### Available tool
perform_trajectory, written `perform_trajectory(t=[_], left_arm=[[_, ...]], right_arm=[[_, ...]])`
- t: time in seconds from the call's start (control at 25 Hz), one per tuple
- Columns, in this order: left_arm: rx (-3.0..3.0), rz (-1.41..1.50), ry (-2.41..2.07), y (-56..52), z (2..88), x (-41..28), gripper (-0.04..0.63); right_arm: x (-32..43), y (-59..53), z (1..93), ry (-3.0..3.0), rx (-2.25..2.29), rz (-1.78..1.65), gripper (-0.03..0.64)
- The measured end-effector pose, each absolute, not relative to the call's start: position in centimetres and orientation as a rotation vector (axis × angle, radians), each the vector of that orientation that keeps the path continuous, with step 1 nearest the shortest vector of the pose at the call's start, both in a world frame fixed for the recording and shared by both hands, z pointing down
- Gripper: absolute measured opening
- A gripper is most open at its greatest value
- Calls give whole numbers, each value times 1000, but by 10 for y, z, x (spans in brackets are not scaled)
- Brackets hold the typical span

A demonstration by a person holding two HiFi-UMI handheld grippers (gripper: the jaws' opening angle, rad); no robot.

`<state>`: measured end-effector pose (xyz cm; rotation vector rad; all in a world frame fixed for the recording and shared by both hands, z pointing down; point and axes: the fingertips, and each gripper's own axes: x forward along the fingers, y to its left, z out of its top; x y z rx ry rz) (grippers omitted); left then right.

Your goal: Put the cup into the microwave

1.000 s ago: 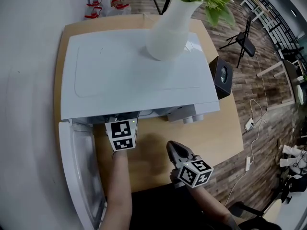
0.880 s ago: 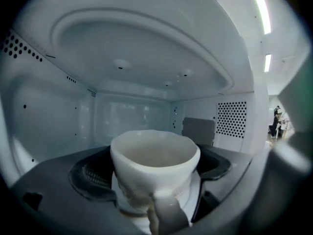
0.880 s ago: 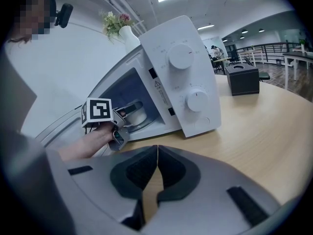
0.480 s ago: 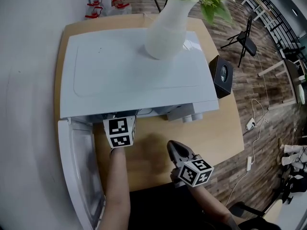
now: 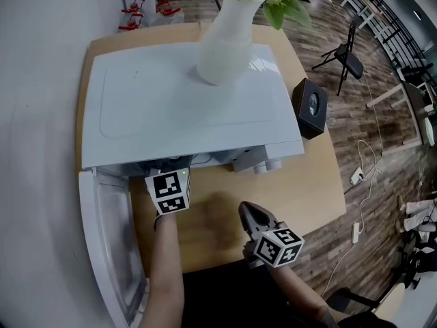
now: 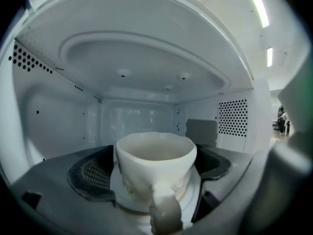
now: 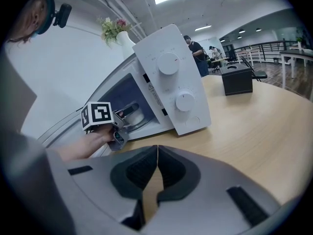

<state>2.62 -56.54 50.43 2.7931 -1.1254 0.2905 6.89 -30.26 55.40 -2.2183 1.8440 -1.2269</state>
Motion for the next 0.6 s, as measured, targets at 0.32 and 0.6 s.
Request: perform_trajectory(t=[0.32, 0.6], left_arm=[[2787, 332, -1132, -549, 507, 13, 479], [2761, 359, -1144, -529, 509, 2, 479]], right_arm=[[69, -292, 557, 1848, -2203, -1231, -6], [65, -292, 554, 1884, -2159, -1219, -6]])
